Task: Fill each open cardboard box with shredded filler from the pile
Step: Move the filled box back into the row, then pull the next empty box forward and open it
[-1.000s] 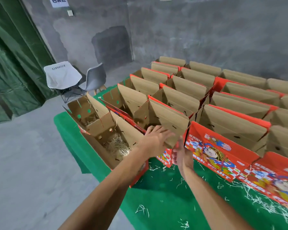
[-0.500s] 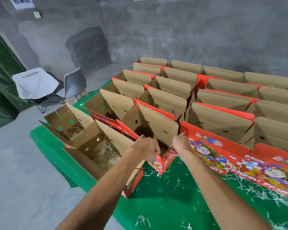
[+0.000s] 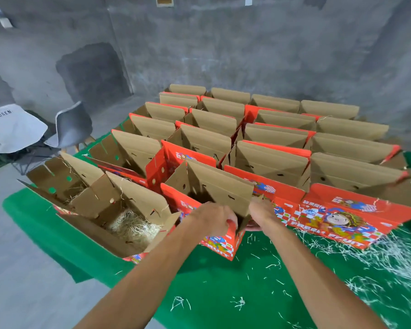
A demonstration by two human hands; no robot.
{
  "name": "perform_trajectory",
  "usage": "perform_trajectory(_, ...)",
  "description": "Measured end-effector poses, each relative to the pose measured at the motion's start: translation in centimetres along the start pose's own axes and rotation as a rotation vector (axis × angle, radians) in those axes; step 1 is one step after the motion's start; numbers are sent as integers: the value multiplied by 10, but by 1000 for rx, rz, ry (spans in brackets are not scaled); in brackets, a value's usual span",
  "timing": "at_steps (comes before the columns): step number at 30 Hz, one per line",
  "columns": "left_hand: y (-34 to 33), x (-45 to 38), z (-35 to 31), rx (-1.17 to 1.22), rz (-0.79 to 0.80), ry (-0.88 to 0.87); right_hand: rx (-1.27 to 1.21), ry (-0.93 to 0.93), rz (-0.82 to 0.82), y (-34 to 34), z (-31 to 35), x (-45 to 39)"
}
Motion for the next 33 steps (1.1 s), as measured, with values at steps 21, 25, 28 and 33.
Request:
perform_trajectory(21, -184, -91, -355, -67, 83, -417, -91, -151, -422, 331, -271, 85)
perform_trajectory(25, -202, -118, -406, -63, 112, -449, -37, -179, -448, 382, -302, 79)
perform_trajectory(28, -216, -141, -438, -68, 109, -483, 43, -195, -513, 419, -318, 74)
perform_trajectory(33, -232, -176, -481, -67, 112, -535, 154, -203, -591, 469, -337, 58)
Point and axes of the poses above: each hand's wrist, its own x-axis away from the middle knuckle, its own y-axis out of the back of the hand, z = x × y, the point moved 5 cm from there along -x, towards the middle knuckle, and after that the axes turned 13 degrees about x, right-handed, at the moved point
